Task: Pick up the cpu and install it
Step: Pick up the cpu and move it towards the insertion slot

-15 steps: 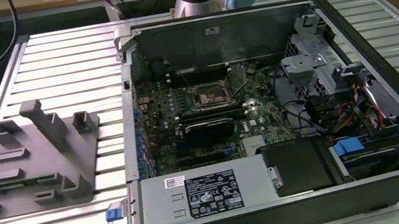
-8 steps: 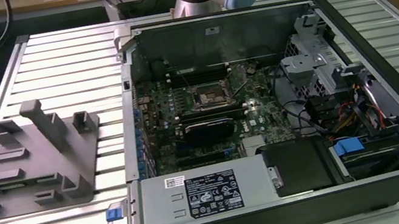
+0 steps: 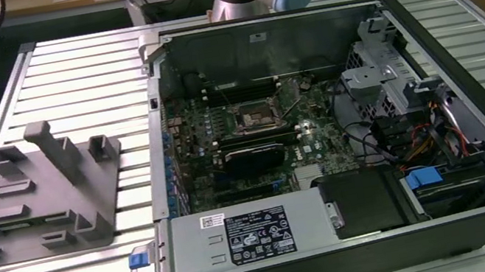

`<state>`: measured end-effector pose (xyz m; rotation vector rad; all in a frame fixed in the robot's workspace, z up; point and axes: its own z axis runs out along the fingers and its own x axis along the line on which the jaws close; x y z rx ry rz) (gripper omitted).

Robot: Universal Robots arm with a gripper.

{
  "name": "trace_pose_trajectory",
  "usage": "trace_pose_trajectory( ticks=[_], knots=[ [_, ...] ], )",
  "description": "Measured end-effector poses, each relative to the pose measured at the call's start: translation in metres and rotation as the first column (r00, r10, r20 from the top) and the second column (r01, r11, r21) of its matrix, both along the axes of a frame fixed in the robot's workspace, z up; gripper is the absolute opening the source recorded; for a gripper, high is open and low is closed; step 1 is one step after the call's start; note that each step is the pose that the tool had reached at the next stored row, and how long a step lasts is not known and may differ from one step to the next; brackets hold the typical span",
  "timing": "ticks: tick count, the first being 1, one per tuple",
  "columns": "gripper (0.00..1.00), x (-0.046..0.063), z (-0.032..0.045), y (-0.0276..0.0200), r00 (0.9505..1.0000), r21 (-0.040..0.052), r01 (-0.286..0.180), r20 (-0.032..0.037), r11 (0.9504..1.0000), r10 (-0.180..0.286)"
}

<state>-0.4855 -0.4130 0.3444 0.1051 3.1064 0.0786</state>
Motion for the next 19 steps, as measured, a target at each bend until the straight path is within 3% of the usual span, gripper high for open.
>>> trace_pose_trajectory(
  ticks=[19],
  knots=[
    [0.55,0.000,0.0406,0.0001,1.0000,0.0000,-0.001,-0.0002,1.0000,0.001]
  ],
)
